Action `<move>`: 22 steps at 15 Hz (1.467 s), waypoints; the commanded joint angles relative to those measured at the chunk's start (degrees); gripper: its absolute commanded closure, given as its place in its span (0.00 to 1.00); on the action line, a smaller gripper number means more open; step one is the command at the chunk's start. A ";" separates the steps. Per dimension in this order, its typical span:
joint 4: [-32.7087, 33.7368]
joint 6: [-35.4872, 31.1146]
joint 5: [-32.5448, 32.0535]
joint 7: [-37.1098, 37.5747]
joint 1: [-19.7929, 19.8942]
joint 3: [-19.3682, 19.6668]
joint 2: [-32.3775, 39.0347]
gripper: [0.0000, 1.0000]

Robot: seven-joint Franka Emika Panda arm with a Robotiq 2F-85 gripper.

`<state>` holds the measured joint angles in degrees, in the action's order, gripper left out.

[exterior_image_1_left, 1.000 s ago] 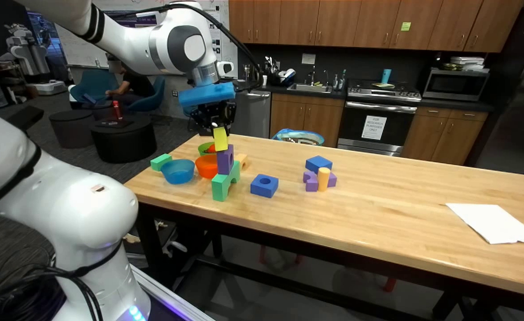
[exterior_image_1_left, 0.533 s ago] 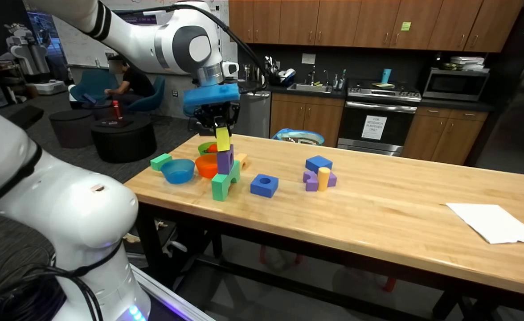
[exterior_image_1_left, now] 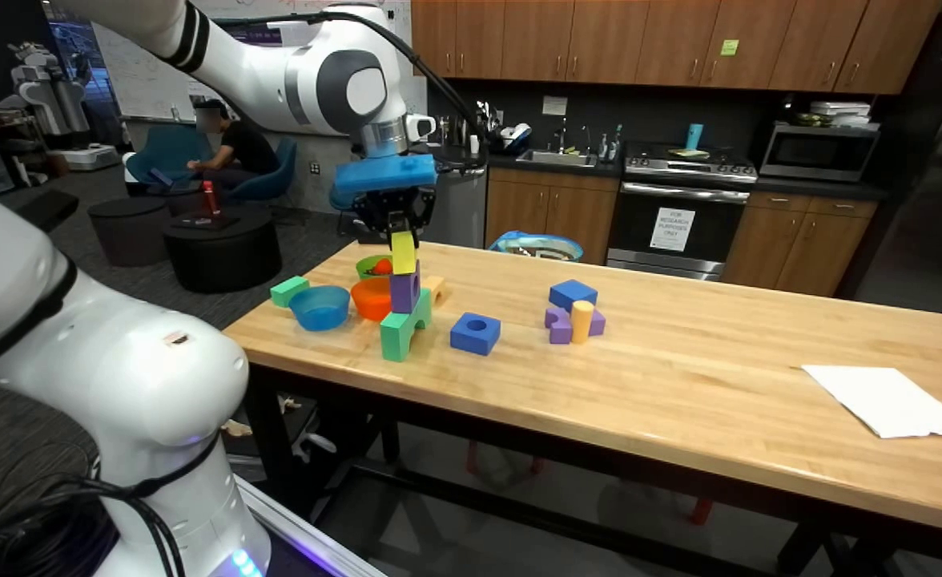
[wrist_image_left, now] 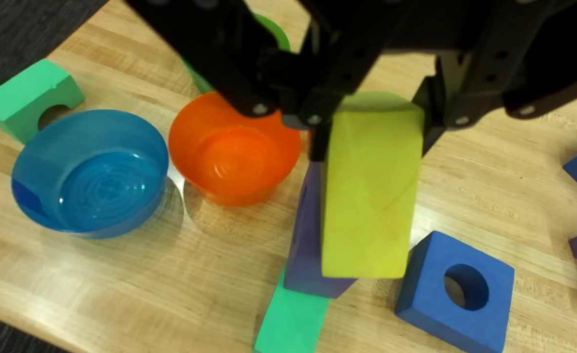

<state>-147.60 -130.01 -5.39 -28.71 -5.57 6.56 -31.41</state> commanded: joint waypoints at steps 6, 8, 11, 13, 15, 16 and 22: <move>1.81 1.39 0.88 -0.96 -0.21 0.67 2.53 0.70; 1.83 1.26 0.94 -1.13 -0.26 0.70 2.69 0.33; 2.20 1.57 0.93 -1.07 -0.24 0.58 2.98 0.16; 2.43 1.67 0.94 -1.03 -0.24 0.51 3.19 0.03; 2.65 1.84 0.99 -1.18 -0.33 0.47 3.13 0.00; 2.62 1.77 0.94 -1.39 -0.40 0.43 2.84 0.00; 1.42 1.01 0.00 -4.30 -0.62 0.37 -0.23 0.00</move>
<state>-145.92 -129.56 -5.34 -30.75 -5.64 6.57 -29.39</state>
